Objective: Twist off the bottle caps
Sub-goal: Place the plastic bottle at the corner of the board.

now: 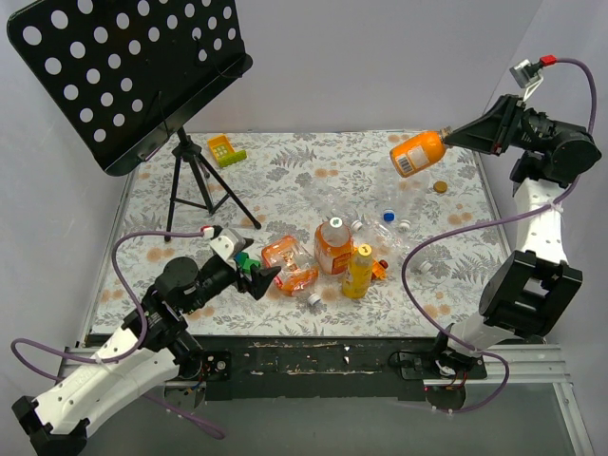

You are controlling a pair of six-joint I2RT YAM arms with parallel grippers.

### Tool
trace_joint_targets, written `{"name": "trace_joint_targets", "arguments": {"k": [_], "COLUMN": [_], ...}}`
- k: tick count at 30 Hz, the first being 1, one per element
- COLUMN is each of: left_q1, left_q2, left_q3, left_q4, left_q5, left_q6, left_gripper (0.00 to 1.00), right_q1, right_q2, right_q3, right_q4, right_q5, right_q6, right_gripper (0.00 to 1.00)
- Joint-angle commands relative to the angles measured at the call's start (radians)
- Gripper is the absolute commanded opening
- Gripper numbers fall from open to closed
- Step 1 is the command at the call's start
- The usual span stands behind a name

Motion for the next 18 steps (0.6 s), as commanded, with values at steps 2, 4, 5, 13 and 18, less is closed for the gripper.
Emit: {"name": "trace_joint_targets", "arguments": {"k": [2, 4, 5, 13, 18], "left_q1": [0.002, 0.003, 0.003, 0.003, 0.003], "left_q2": [0.015, 0.019, 0.022, 0.065, 0.091], "left_q3": [0.006, 0.013, 0.016, 0.055, 0.065], "left_q4": [0.015, 0.014, 0.011, -0.003, -0.002], "left_q5": [-0.026, -0.028, -0.028, -0.026, -0.026], "left_q6": [-0.01, -0.017, -0.022, -0.053, -0.054], "left_gripper": [0.98, 0.98, 0.98, 0.98, 0.98], "right_q1": [0.064, 0.099, 0.117, 0.243, 0.309], "right_q2": [-0.016, -0.023, -0.027, -0.036, -0.022], "right_q3": [0.081, 0.104, 0.115, 0.213, 0.358], "right_q4": [0.499, 0.427, 0.393, -0.234, -1.098], "right_q5": [-0.07, -0.041, -0.03, 0.099, 0.256], "right_q6": [0.0, -0.046, -0.077, -0.619, -1.329], "right_gripper": [0.01, 0.01, 0.01, 0.01, 0.01]}}
